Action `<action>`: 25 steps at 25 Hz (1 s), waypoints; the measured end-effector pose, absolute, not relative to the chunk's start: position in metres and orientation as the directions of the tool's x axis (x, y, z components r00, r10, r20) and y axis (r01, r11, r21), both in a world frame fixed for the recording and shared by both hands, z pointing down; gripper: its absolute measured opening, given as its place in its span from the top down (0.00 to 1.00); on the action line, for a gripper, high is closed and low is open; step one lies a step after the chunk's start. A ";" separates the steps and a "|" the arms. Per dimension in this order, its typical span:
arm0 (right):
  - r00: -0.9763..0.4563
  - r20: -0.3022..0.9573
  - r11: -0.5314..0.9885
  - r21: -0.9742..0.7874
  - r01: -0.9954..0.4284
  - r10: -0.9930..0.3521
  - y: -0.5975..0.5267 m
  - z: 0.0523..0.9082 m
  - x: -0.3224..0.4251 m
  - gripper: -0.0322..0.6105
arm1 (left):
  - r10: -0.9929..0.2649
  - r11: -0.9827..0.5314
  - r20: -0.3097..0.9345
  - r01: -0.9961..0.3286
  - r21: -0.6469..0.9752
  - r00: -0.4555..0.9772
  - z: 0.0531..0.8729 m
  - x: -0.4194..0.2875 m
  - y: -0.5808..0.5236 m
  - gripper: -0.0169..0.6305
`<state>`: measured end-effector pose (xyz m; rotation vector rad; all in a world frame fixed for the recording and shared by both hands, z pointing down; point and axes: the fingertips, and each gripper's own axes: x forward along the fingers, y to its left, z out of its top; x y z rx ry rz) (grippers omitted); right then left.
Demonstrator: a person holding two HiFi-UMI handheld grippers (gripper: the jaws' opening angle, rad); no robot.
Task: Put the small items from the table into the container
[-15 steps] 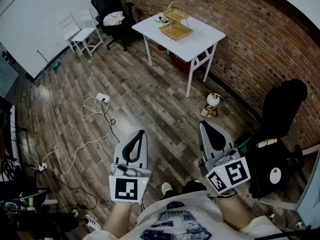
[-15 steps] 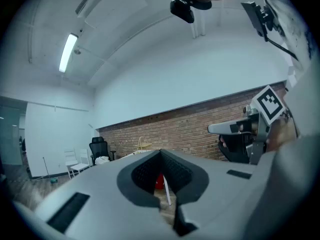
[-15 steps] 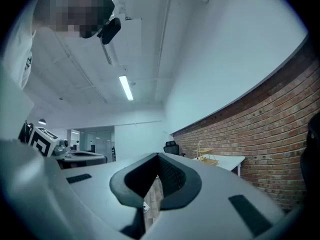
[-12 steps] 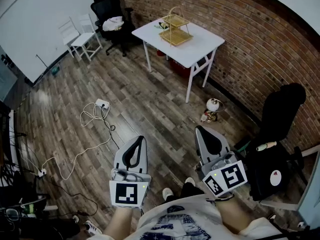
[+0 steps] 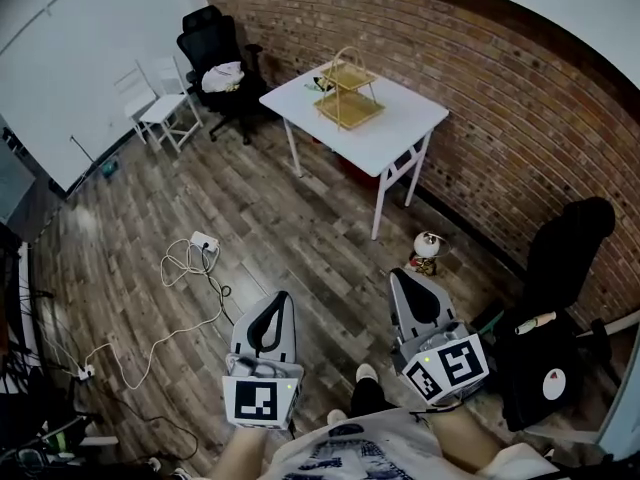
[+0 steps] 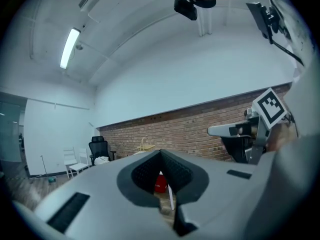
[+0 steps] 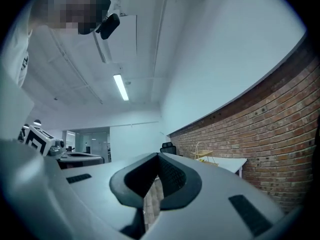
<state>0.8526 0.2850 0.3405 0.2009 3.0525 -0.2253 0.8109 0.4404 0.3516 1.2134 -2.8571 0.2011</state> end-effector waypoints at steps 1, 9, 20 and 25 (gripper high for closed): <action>-0.989 -0.081 0.980 -0.146 0.138 0.127 0.278 0.341 0.845 0.92 | -0.711 0.691 0.080 -0.715 -0.109 -0.699 0.351 0.803 0.434 0.90; -0.982 -0.090 0.970 -0.163 0.181 0.168 0.228 0.339 0.791 0.92 | -0.693 0.707 0.068 -0.695 -0.128 -0.718 0.339 0.749 0.374 0.90; -0.980 -0.074 0.964 -0.184 0.193 0.183 0.162 0.359 0.713 0.92 | -0.690 0.703 0.098 -0.696 -0.144 -0.717 0.353 0.670 0.315 0.90; -0.985 -0.073 0.969 -0.180 0.167 0.156 0.146 0.370 0.647 0.92 | -0.712 0.684 0.076 -0.714 -0.150 -0.698 0.357 0.596 0.296 0.90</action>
